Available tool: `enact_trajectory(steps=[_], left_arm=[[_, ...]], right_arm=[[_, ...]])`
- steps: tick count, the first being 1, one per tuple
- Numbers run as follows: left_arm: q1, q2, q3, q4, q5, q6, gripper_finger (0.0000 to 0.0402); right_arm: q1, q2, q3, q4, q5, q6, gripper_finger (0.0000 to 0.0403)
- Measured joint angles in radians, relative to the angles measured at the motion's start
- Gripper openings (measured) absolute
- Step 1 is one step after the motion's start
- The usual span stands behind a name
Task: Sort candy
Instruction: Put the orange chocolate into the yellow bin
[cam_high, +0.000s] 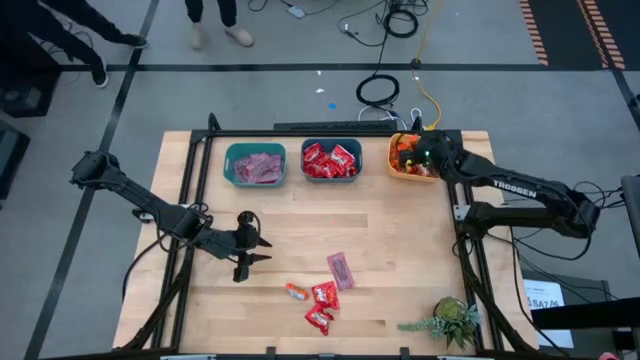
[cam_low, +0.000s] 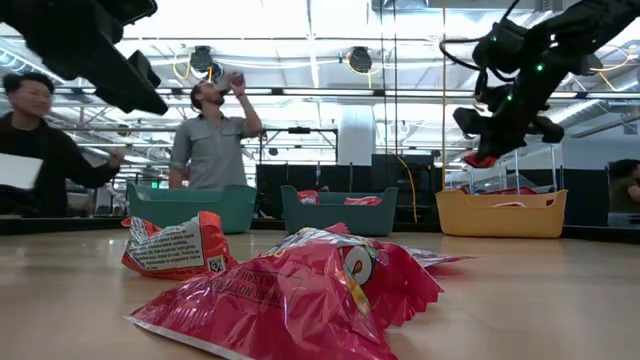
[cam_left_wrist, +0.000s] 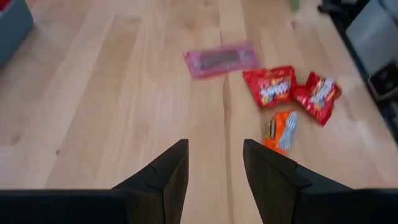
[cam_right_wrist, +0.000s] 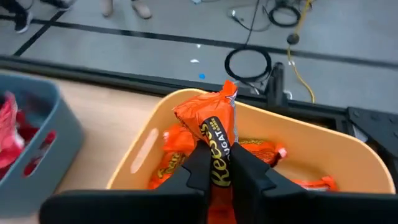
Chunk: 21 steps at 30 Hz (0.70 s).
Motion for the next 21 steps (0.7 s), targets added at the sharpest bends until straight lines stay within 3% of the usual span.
enact_trajectory(steps=[7, 21], left_arm=[[0.004, 0.000, 0.000, 0.121, -0.012, -0.154, 0.0162], [0.006, 0.000, 0.000, 0.118, -0.034, -0.161, 0.0165]], right_arm=[[-0.103, 0.003, -0.001, -0.023, -0.062, 0.017, 0.0052], [-0.108, 0.003, -0.001, -0.028, -0.102, 0.024, 0.0093]])
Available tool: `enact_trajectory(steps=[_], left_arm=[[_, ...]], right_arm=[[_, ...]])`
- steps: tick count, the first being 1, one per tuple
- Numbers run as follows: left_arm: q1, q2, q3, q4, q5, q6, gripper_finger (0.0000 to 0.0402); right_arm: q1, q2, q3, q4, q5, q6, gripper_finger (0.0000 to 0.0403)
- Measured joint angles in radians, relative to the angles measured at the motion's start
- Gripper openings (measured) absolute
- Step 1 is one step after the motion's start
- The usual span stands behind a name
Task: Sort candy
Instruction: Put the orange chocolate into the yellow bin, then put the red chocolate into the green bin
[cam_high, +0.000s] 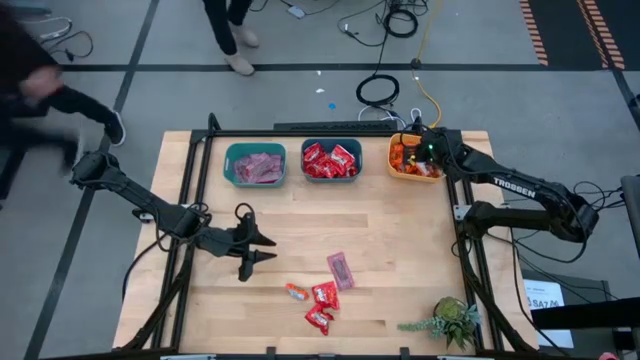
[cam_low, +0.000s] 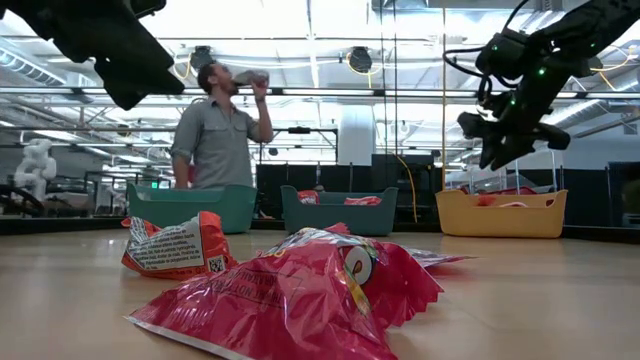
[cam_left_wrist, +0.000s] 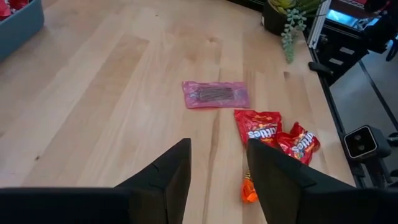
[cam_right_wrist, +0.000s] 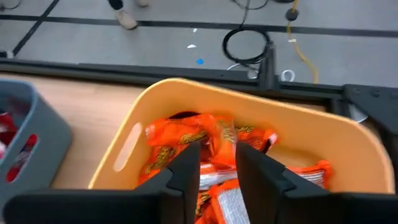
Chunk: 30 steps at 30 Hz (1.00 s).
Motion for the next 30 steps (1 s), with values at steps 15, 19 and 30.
enact_trajectory(steps=[15, 19, 30], left_arm=[[0.000, 0.000, 0.000, 0.003, -0.001, 0.000, 0.0242], [0.000, 0.000, 0.000, 0.014, 0.000, 0.001, 0.0242], [0.035, 0.000, 0.005, 0.013, 0.003, 0.118, 0.0242]], right_arm=[[0.001, -0.123, 0.000, -0.031, -0.138, -0.012, 0.0134], [0.004, -0.210, 0.001, -0.084, -0.225, -0.009, 0.0135], [0.035, -0.379, 0.001, -0.312, -0.375, 0.049, 0.0135]])
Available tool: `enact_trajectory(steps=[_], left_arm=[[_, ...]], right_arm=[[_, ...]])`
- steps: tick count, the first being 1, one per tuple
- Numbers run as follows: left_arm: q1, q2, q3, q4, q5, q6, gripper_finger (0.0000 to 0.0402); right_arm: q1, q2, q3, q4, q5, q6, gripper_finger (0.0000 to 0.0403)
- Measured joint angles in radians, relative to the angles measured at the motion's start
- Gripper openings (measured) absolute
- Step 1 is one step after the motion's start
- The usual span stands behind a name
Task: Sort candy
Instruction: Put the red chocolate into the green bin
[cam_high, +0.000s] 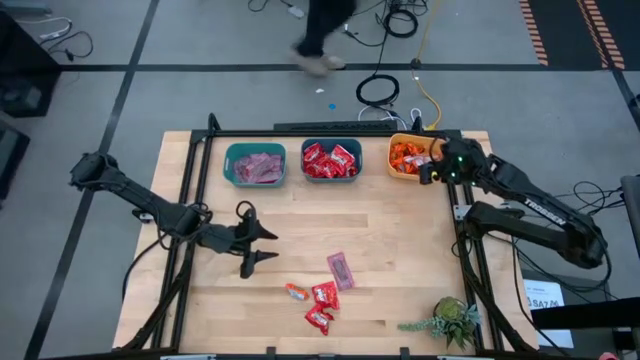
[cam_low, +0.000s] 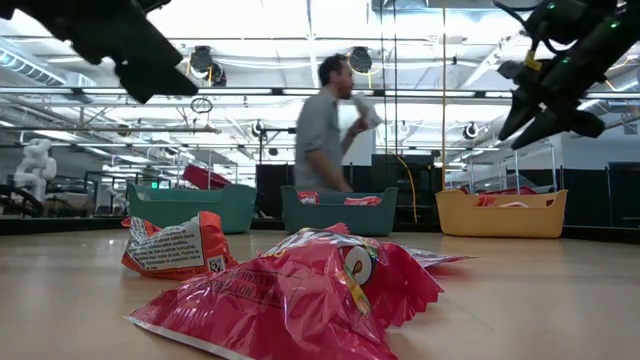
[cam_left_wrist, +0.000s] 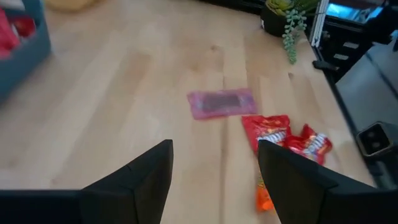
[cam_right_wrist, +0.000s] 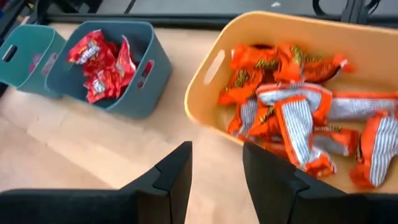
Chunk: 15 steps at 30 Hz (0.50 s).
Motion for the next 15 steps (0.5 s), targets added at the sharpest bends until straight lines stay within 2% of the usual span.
enact_trajectory(steps=[4, 10, 15], left_arm=[[0.052, 0.007, 0.033, 0.003, -0.006, 0.124, 0.0242], [0.177, 0.067, 0.094, 0.002, -0.011, 0.218, 0.0242], [0.259, 0.170, 0.167, 0.005, 0.132, 0.357, 0.0242]], right_arm=[[0.033, -0.025, 0.000, -0.046, 0.001, 0.038, 0.0135], [0.094, -0.049, 0.000, -0.064, 0.002, 0.106, 0.0135], [0.141, -0.055, 0.000, -0.064, 0.006, 0.126, 0.0135]])
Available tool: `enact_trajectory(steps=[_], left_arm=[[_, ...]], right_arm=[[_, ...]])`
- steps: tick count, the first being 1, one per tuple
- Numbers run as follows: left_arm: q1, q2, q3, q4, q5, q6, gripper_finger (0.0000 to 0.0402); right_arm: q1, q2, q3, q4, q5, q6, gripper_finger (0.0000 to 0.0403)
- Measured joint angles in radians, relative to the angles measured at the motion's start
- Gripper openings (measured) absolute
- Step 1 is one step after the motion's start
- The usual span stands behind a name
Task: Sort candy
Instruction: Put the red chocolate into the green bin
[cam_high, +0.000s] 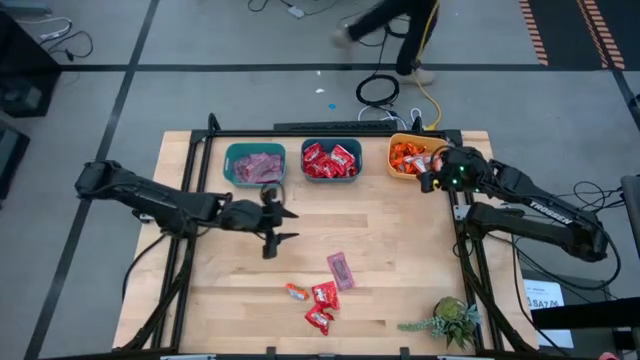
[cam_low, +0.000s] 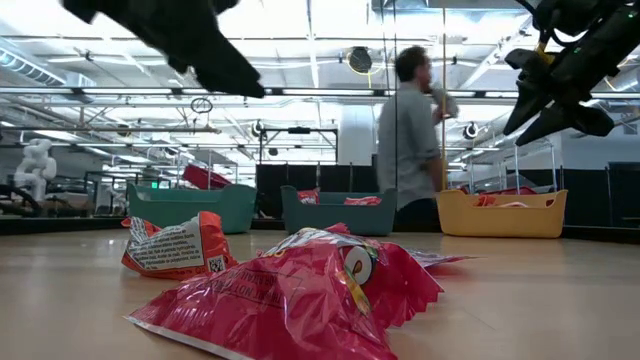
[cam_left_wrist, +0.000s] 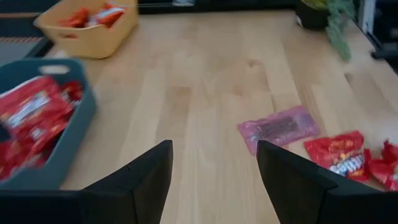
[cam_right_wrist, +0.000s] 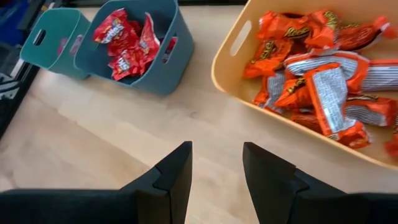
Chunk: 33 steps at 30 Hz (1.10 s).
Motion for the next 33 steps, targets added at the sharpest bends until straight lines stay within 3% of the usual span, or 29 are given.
enact_trajectory(steps=[13, 17, 24, 33], left_arm=[[0.068, 0.402, 0.288, 0.007, 0.223, 0.301, 0.0242], [0.064, 0.532, 0.367, 0.003, 0.245, 0.341, 0.0242], [0.039, 0.712, 0.465, 0.000, 0.393, 0.375, 0.0242], [0.012, 0.880, 0.555, 0.015, 0.380, 0.419, 0.0242]], right_arm=[[0.035, 0.000, 0.000, 0.000, 0.002, 0.033, 0.0135], [0.043, 0.000, 0.000, -0.006, 0.005, 0.056, 0.0135], [0.088, 0.000, 0.000, -0.025, 0.030, 0.086, 0.0135], [0.133, 0.001, 0.000, -0.034, 0.074, 0.096, 0.0135]])
